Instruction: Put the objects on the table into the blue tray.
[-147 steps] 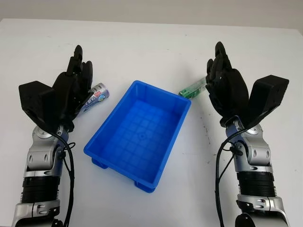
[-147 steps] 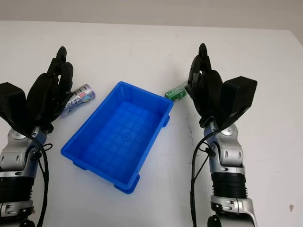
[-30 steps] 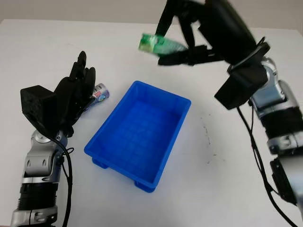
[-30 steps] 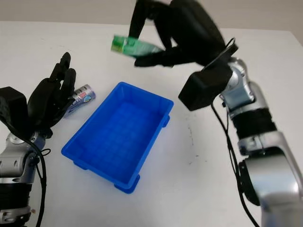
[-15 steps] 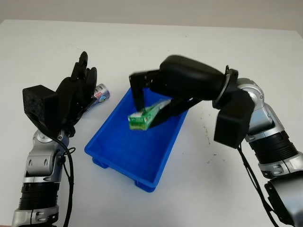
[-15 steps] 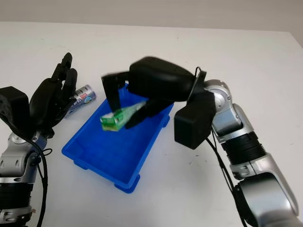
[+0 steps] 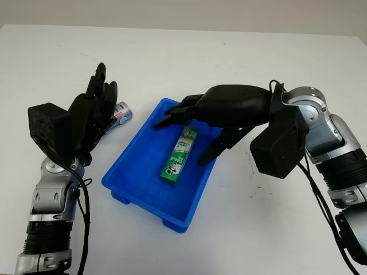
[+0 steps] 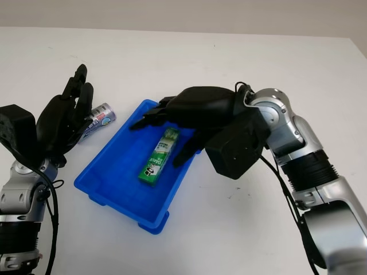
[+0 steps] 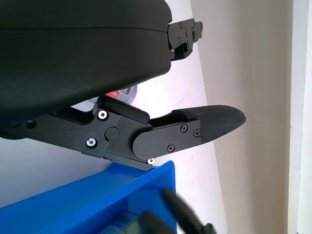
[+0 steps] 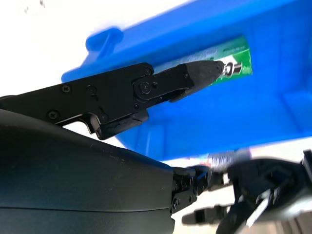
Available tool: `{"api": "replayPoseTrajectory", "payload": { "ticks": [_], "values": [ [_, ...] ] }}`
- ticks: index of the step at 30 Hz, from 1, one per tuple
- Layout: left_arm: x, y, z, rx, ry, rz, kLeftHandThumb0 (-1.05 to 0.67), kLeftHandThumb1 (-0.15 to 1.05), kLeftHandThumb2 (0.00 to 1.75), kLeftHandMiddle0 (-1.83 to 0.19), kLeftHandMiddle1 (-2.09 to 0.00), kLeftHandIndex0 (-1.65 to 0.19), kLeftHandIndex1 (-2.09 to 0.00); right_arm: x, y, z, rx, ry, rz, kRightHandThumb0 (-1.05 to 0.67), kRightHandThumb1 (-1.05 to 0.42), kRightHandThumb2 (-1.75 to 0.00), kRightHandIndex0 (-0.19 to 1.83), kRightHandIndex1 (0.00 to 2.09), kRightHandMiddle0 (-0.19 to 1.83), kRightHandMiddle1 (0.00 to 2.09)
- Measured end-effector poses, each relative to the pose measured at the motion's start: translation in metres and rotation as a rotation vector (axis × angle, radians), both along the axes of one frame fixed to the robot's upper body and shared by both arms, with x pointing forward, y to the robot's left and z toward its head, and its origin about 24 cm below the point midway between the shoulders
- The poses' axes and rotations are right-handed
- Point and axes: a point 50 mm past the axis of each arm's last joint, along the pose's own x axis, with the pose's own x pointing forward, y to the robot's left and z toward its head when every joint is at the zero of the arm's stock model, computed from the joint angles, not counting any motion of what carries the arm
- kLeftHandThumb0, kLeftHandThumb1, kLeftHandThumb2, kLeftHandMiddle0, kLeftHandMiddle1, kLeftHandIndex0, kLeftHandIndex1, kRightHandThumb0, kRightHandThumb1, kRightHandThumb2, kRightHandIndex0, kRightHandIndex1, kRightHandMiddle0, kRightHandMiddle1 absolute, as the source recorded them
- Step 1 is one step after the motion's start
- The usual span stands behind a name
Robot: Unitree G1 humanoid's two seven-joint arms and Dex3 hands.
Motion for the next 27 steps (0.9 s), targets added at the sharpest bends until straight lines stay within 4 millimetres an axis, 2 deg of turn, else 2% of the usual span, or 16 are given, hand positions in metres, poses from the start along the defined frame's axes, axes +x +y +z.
{"api": "replayPoseTrajectory", "payload": {
  "ticks": [5, 11, 12, 14, 15, 16, 17, 18, 19, 21, 23, 25, 27],
  "values": [
    [0.0, 0.0, 0.0, 0.0, 0.0, -0.001, -0.79, 1.05, 0.62, 0.19, -0.05, 0.18, -0.05, 0.003, -0.004, 0.01, 0.095, 0.001, -0.025, -0.63, -1.05, -0.11, -0.07, 0.06, 0.0, 0.1],
    [0.0, 0.0, 0.0, 0.0, -0.001, -0.001, -0.79, 1.05, 0.62, 0.19, -0.05, 0.19, -0.05, 0.011, -0.018, 0.03, 0.404, -0.03, -0.098, -0.62, -1.05, -0.15, 0.12, 0.15, 0.15, 0.21],
    [0.0, 0.0, 0.0, 0.0, -0.001, -0.002, -0.79, 1.05, 0.62, 0.19, -0.05, 0.19, -0.04, 0.013, -0.023, 0.033, 0.465, -0.036, -0.123, -0.63, -1.05, -0.16, 0.16, 0.17, 0.14, 0.3],
    [0.0, 0.0, 0.0, -0.002, 0.0, -0.005, -0.78, 1.05, 0.62, 0.19, -0.04, 0.19, -0.04, 0.02, -0.034, 0.039, 0.598, -0.095, -0.214, -0.66, -1.05, -0.25, 0.26, 0.25, 0.01, 0.74],
    [0.0, 0.0, 0.0, -0.005, 0.0, -0.008, -0.78, 1.05, 0.62, 0.19, -0.03, 0.19, -0.03, 0.024, -0.041, 0.041, 0.662, -0.126, -0.279, -0.67, -1.05, -0.31, 0.32, 0.42, -0.05, 0.89],
    [0.0, 0.0, 0.0, -0.007, 0.0, -0.01, -0.78, 1.05, 0.62, 0.19, -0.03, 0.19, -0.03, 0.028, -0.047, 0.042, 0.708, -0.146, -0.338, -0.67, -1.05, -0.33, 0.25, 0.64, -0.08, 0.95],
    [0.0, 0.0, 0.0, -0.007, 0.0, -0.009, -0.79, 1.05, 0.62, 0.19, -0.03, 0.19, -0.02, 0.031, -0.052, 0.042, 0.739, -0.156, -0.39, -0.68, -1.05, -0.38, 0.12, 1.0, -0.12, 0.95],
    [0.0, 0.0, 0.0, -0.007, 0.0, -0.01, -0.79, 1.05, 0.62, 0.19, -0.03, 0.19, -0.03, 0.035, -0.057, 0.041, 0.759, -0.15, -0.442, -0.69, -1.05, -0.43, -0.02, 1.06, -0.15, 0.88],
    [0.0, 0.0, 0.0, -0.007, 0.0, -0.011, -0.79, 1.05, 0.62, 0.19, -0.03, 0.19, -0.02, 0.039, -0.06, 0.038, 0.771, -0.125, -0.495, -0.69, -1.05, -0.47, -0.1, 0.94, -0.17, 0.79],
    [0.0, 0.001, 0.0, -0.005, 0.002, -0.013, -0.79, 1.05, 0.62, 0.19, -0.03, 0.19, -0.03, 0.048, -0.068, 0.029, 0.771, -0.033, -0.604, -0.71, -1.05, -0.54, -0.17, 0.44, -0.19, 0.41],
    [0.0, 0.001, 0.0, -0.002, 0.002, -0.016, -0.79, 1.05, 0.62, 0.19, -0.04, 0.19, -0.02, 0.055, -0.076, 0.015, 0.761, 0.089, -0.689, -0.7, -1.05, -0.59, -0.19, 0.16, -0.19, 0.21],
    [0.001, 0.003, 0.001, 0.002, 0.002, -0.015, -0.79, 1.05, 0.62, 0.19, -0.04, 0.19, -0.03, 0.06, -0.082, 0.003, 0.762, 0.197, -0.763, -0.7, -1.05, -0.62, -0.19, 0.03, -0.19, 0.08],
    [0.0, 0.006, 0.002, 0.011, 0.002, -0.014, -0.8, 1.05, 0.62, 0.19, -0.04, 0.19, -0.03, 0.062, -0.084, -0.004, 0.767, 0.241, -0.809, -0.7, -1.05, -0.62, -0.14, 0.03, -0.19, 0.05]
  ]
}}
